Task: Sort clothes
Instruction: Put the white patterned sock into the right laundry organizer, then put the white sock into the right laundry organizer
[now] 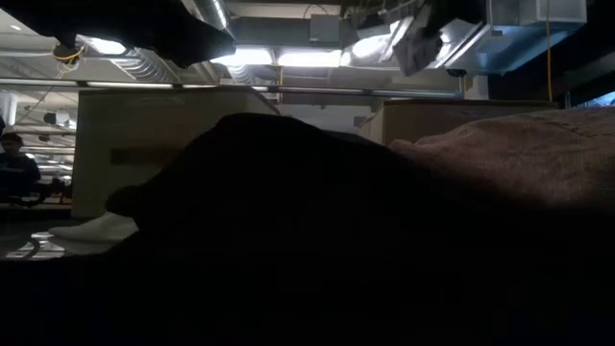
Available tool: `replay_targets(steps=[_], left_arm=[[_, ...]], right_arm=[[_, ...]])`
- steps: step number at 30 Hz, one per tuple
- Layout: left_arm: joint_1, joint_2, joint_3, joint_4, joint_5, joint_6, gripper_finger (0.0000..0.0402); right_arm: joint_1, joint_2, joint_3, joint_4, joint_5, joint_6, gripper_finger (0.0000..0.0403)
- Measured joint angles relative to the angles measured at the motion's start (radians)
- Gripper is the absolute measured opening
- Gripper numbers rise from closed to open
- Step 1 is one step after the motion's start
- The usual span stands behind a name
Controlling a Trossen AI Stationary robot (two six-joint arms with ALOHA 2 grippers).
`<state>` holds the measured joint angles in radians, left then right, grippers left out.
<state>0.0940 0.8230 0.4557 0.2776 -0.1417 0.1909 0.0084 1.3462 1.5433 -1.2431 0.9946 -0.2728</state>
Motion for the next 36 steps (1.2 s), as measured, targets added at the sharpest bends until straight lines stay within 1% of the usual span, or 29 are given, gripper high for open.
replay_targets(steps=[4, 8, 12, 15, 17, 23, 25, 27, 31, 33, 36], left_arm=[[0.0, 0.0, 0.0, 0.0, 0.0, 0.001, 0.0189], [0.0, 0.0, 0.0, 0.0, 0.0, 0.005, 0.0189], [0.0, 0.0, 0.0, 0.0, 0.0, 0.005, 0.0189], [0.0, 0.0, 0.0, -0.001, 0.0, 0.006, 0.0189], [0.0, 0.0, 0.0, -0.004, 0.0, 0.006, 0.0189], [0.0, 0.0, 0.0, -0.006, 0.0, 0.007, 0.0189], [0.0, 0.0, 0.0, -0.006, 0.0, 0.007, 0.0189], [0.0, 0.0, 0.0, -0.006, 0.0, 0.007, 0.0189], [0.0, 0.0, 0.0, -0.005, 0.0, 0.007, 0.0189], [0.0, 0.0, 0.0, 0.0, 0.0, 0.008, 0.0189], [0.0, 0.0, 0.0, 0.001, 0.0, 0.008, 0.0189]], right_arm=[[-0.1, -0.002, 0.0, -0.016, -0.001, 0.011, 0.0012], [-0.2, 0.009, 0.0, 0.007, -0.002, 0.013, 0.0012], [-0.274, 0.02, 0.0, 0.031, -0.044, 0.014, 0.0017], [-0.313, 0.029, 0.0, 0.031, -0.103, 0.01, 0.0038], [-0.319, 0.037, 0.0, 0.027, -0.131, 0.006, 0.0059], [-0.314, 0.04, 0.0, 0.043, -0.164, -0.018, 0.0132], [-0.301, 0.04, 0.0, 0.05, -0.221, -0.019, 0.0154], [-0.296, 0.04, 0.0, 0.072, -0.302, -0.019, 0.0171], [-0.247, 0.05, 0.0, 0.167, -0.487, -0.021, 0.0191], [-0.209, 0.063, 0.0, 0.232, -0.525, -0.038, 0.0194], [-0.134, 0.094, 0.0, 0.331, -0.546, -0.082, 0.0194]])
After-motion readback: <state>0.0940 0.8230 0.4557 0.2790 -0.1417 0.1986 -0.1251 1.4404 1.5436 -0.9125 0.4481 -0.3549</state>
